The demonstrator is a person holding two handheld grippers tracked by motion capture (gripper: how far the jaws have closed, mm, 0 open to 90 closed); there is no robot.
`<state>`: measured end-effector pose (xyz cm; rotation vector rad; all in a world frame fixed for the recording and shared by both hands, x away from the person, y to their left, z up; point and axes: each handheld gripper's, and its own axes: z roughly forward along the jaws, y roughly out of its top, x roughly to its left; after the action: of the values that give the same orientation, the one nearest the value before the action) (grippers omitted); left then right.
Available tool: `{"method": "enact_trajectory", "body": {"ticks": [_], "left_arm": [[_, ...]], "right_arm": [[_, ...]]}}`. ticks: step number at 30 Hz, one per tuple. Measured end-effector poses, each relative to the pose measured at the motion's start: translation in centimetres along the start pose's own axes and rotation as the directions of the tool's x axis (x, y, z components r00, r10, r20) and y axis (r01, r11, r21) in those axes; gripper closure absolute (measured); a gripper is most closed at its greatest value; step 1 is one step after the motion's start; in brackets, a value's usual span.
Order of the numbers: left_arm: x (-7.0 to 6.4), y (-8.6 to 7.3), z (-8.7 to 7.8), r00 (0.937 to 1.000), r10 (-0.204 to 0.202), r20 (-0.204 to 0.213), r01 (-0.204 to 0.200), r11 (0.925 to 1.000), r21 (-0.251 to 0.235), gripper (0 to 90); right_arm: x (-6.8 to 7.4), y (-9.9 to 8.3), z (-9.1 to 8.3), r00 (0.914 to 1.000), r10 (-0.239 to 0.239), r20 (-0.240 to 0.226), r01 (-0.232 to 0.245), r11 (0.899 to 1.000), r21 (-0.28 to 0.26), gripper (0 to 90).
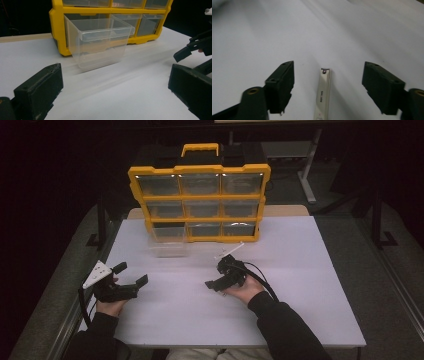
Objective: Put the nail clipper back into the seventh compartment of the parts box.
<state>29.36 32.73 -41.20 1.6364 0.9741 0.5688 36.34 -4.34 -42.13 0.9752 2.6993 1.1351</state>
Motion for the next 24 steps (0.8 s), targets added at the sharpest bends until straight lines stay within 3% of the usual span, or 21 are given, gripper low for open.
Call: {"method": "enact_trajectory", "body": {"ticks": [4, 10, 15, 20, 24], "left_arm": [[0.0, 0.0, 0.0, 1.0000, 0.001, 0.000, -0.001, 1.0000, 0.003, 0.0], [0.0, 0.0, 0.1, 1.0000, 0.002, 0.001, -0.002, 1.0000, 0.005, 0.0], [0.0, 0.0, 0.1, 1.0000, 0.000, 0.002, 0.000, 1.0000, 0.005, 0.0], [0.0, 0.0, 0.1, 1.0000, -0.004, 0.005, 0.004, 1.0000, 0.008, 0.0], [0.0, 0.0, 0.1, 1.0000, -0.007, 0.005, 0.007, 0.9999, 0.008, 0.0]], "right_arm": [[0.5, -0.2, -0.1, 0.9984, -0.038, 0.043, 0.038, 0.999, 0.007, 13.0], [0.8, -0.5, -0.1, 0.9985, -0.048, 0.028, 0.047, 0.998, 0.042, 4.9], [1.1, -0.8, 0.2, 0.9971, -0.069, 0.033, 0.066, 0.995, 0.076, 5.3], [1.3, -1.1, 0.6, 0.9977, -0.067, 0.012, 0.065, 0.993, 0.101, 11.7], [1.5, -1.3, 0.9, 0.9965, -0.080, 0.027, 0.076, 0.989, 0.126, 14.6]]}}
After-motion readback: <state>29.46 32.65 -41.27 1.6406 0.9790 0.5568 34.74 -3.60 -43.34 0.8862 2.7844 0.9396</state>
